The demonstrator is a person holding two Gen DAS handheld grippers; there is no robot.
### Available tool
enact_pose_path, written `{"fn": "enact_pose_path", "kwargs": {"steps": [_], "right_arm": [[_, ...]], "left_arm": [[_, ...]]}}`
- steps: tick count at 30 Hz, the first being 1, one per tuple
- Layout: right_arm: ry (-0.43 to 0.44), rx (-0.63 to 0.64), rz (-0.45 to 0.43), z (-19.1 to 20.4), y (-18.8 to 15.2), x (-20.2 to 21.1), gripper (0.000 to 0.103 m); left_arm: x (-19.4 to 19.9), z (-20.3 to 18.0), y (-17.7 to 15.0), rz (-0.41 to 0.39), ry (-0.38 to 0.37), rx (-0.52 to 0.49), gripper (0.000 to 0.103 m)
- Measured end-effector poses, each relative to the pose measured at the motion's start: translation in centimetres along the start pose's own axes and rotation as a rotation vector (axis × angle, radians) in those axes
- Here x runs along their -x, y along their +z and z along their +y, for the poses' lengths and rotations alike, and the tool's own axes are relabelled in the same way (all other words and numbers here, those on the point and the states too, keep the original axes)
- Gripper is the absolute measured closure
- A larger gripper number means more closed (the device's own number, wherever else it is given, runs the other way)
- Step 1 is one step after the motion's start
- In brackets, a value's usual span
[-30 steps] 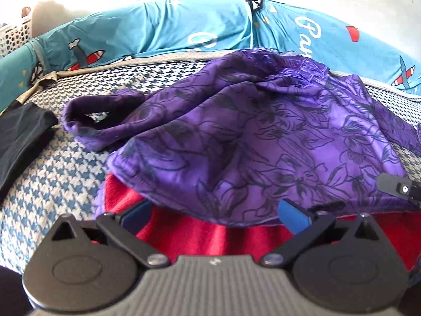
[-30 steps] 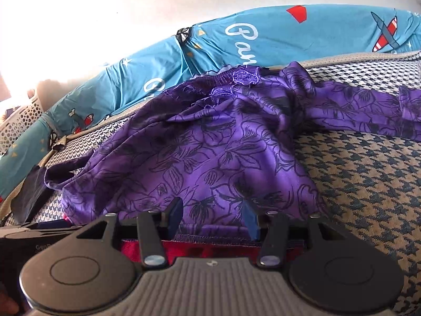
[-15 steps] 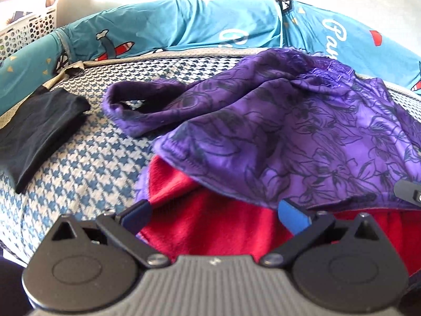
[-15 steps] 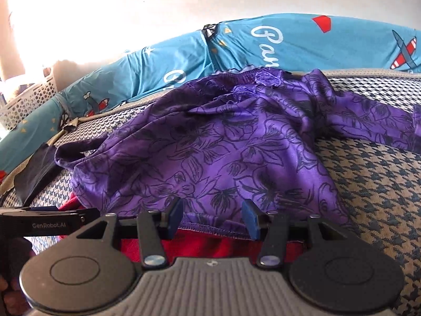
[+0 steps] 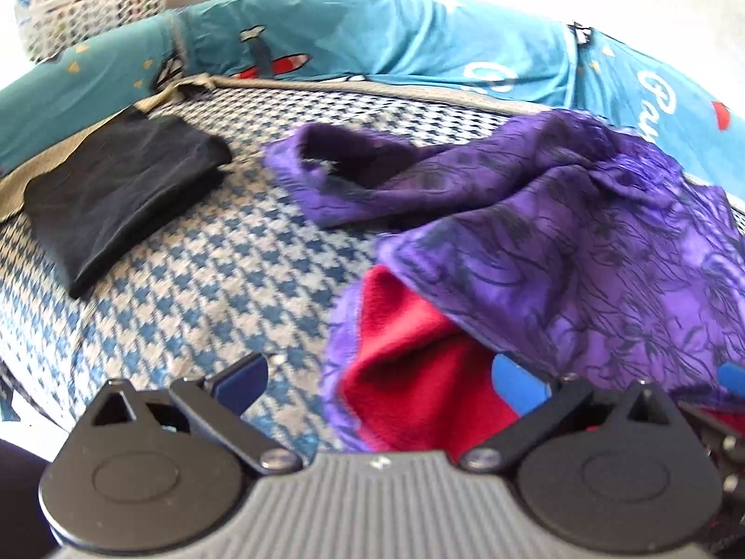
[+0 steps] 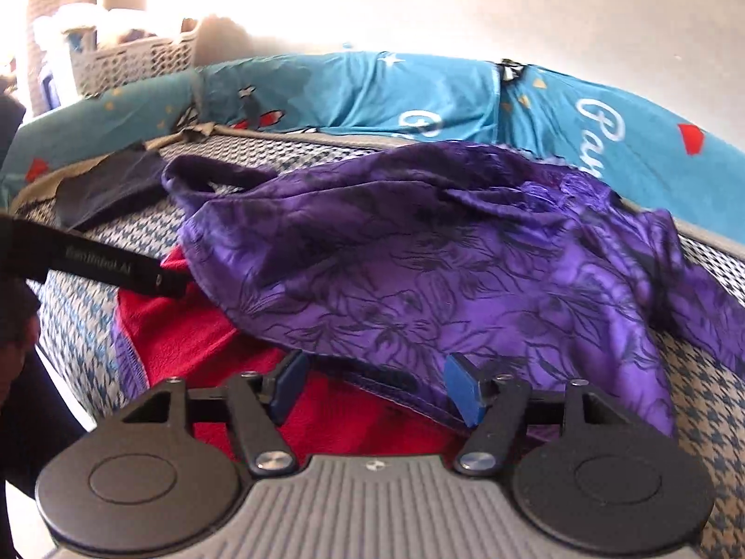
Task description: Fold clothes
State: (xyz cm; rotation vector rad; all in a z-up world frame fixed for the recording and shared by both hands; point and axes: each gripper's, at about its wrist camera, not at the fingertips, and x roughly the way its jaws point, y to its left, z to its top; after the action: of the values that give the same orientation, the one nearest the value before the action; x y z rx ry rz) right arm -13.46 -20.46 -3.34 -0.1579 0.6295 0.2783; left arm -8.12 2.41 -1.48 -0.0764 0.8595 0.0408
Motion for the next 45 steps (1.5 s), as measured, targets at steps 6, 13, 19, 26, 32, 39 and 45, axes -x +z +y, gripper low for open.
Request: {"fn": "enact_pose_path", "kwargs": {"steps": [6, 13, 19, 26, 32, 39, 45], "right_arm": [[-0.071, 0.147, 0.027, 1.9, -0.4, -1.9, 0.037], [-0.111, 0.181, -0.001, 2.5, -0.8, -2.1, 0.096], [-0.21, 0.088, -0.139, 0.6, 0.3, 1.5, 0.101], [-0.357, -0.178, -0.194, -4.1, -0.1, 6.0, 0.101], [-0.449, -0.274, -0.14, -6.6, -1.6, 7.3, 0.101], [-0.412, -0.27, -0.051, -6.1, -2.9, 7.1, 0.091], [-0.395, -0.301, -0.061, -6.0, -3.4, 8.1, 0.067]], "left_arm": [[-0.4, 1.1, -0.3, 0.021, 0.027, 0.008, 0.0], [-1.2, 1.1, -0.9, 0.059, 0.027, 0.004, 0.0], [-1.4, 1.2, -1.2, 0.068, 0.035, 0.019, 0.0], [-1.3, 1.4, -1.3, 0.068, 0.057, 0.028, 0.0], [-0.8, 1.3, -1.6, 0.059, 0.1, 0.036, 0.0], [0.9, 2.2, -1.9, 0.007, 0.1, 0.071, 0.0], [3.0, 0.8, -2.7, -0.057, 0.053, 0.0, 0.0]]}}
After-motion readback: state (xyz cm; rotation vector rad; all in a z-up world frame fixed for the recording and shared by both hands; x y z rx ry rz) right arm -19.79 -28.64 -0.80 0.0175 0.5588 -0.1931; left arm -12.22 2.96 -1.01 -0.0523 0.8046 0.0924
